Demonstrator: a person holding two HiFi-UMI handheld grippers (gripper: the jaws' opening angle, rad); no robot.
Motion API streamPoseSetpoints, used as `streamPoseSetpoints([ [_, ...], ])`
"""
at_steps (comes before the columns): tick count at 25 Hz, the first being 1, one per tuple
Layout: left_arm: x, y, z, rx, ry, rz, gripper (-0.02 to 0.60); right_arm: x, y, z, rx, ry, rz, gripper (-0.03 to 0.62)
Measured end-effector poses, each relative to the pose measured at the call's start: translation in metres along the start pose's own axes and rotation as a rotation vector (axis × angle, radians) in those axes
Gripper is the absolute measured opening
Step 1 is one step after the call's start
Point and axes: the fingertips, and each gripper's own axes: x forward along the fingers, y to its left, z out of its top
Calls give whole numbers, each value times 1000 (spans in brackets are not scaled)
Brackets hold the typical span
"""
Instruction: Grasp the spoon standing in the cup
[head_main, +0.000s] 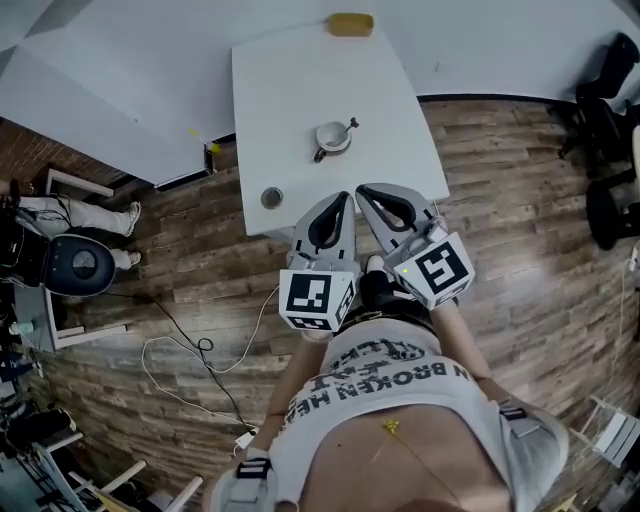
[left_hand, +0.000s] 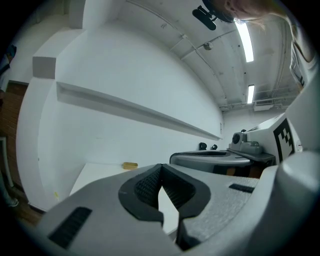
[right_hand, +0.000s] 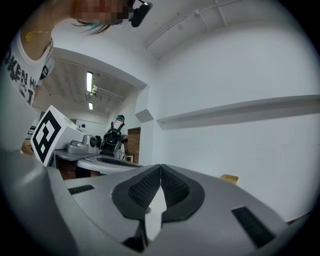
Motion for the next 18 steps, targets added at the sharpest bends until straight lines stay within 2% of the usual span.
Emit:
streamPoseSetpoints([
  [9, 59, 9, 3, 5, 2, 67, -5, 20, -58, -3, 4, -9, 62, 8],
  [18, 82, 26, -10, -21, 35, 154, -5, 32, -101, -21, 12, 30, 78, 8],
])
